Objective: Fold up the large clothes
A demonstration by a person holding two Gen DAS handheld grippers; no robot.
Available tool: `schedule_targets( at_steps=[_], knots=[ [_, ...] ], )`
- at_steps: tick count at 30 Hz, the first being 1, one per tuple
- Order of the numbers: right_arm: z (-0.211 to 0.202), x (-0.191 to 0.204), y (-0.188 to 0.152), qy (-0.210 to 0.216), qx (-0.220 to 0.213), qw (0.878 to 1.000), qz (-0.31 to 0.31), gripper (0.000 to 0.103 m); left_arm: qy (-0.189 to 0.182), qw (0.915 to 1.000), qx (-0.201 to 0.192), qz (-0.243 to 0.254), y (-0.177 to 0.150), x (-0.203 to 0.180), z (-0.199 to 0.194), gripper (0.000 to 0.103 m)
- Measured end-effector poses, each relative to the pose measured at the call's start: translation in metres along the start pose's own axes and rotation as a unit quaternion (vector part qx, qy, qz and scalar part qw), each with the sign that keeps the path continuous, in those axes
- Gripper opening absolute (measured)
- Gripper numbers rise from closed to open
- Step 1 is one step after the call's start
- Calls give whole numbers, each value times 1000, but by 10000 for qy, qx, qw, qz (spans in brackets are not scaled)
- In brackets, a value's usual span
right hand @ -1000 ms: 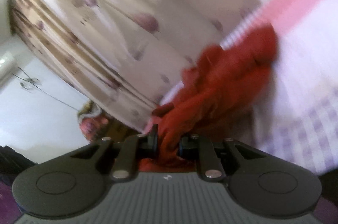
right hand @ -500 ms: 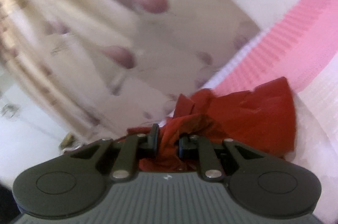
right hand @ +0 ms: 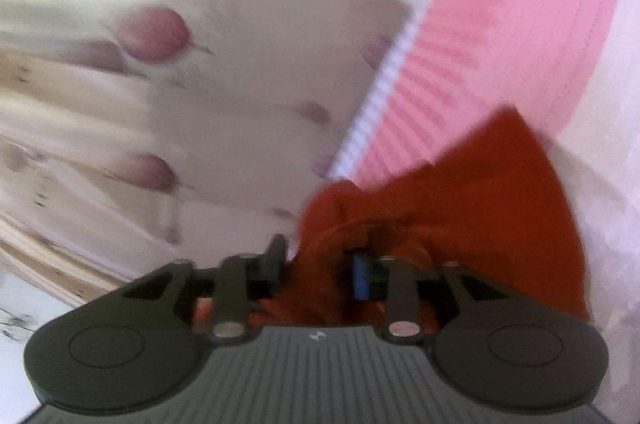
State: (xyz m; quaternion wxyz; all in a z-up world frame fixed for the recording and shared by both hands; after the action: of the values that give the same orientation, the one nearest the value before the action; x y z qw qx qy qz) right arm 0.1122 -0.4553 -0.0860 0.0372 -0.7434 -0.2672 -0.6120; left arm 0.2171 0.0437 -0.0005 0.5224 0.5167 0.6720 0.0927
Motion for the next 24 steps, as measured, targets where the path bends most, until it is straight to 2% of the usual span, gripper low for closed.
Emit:
schedule_targets(
  at_steps=[1,2,3,4,5,6,7,8,9,10,12,13,14,16,17,18,20,22,23,24],
  knots=[
    [-8,5,-1,38,-80,9998,-151,47,-34,10000,-45,37,0,-1,-6,40],
    [-19,12,-3,18,-217,9989,-424,55,-67,9999,-84,74,-1,-4,-11,41],
    [-30,20,-5,-56,-432,9965,-720,70,-116,9998,-132,126,-2,-8,-18,45],
    [-42,29,-9,-151,-724,9918,-1041,78,-161,9996,-156,180,-2,-10,-22,48],
    [-52,37,-12,-195,-1037,9858,-1308,89,-200,9993,-181,248,-2,-12,-24,59],
    [-60,42,-13,-195,-1269,9804,-1493,97,-208,9990,-254,316,-2,-15,-25,63],
    [-63,47,-11,-200,-1369,9769,-1631,97,-186,9987,-295,364,-1,-17,-24,68],
    [-62,50,-6,-256,-1270,9780,-1638,97,-143,9987,-262,409,1,-19,-21,70],
    [-60,56,-4,-269,-1088,9798,-1655,96,-148,9987,-204,444,4,-21,-20,73],
    [-61,64,-8,-97,-981,9781,-1831,96,-178,9986,-181,468,6,-22,-18,74],
    [-61,90,-34,242,-676,9598,-2715,96,-260,9984,-210,452,10,-22,-19,82],
    [-58,103,-55,236,-467,9432,-3280,94,-316,9982,-270,423,12,-21,-22,93],
    [-53,117,-84,255,-239,9172,-3970,89,-342,9976,-413,434,13,-22,-27,103],
    [-39,134,-130,325,50,8701,-4919,81,-268,9919,-988,755,12,-30,-43,103],
    [-29,140,-146,270,126,8541,-5192,72,-210,9895,-1066,955,12,-35,-47,103],
    [-14,144,-157,145,227,8431,-5371,58,-178,9884,-1027,1104,13,-40,-50,103],
    [23,147,-161,-161,499,8414,-5379,45,-175,9861,-1015,1300,12,-47,-56,103],
    [58,145,-161,-562,560,8307,-5510,41,-205,9831,-810,1631,7,-57,-59,99],
    [73,142,-158,-680,613,8308,-5490,40,-166,9802,-676,1851,2,-64,-56,85],
    [81,139,-156,-714,681,8345,-5421,40,-201,9771,-585,2036,-4,-69,-54,65]
  ],
)
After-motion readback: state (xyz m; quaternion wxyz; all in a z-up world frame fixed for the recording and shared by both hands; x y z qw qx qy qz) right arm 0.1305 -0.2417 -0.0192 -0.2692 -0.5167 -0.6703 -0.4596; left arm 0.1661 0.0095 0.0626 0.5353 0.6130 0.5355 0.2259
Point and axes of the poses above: each gripper's, at about its wrist camera, not at the fingertips, and z roughly the way its jaws point, x to its left, y to its top, the point moved 1 cm from there along z, roughly the way its jaws point, and after that the axes turned 4 degrees about -y, right-handed, at the moved point
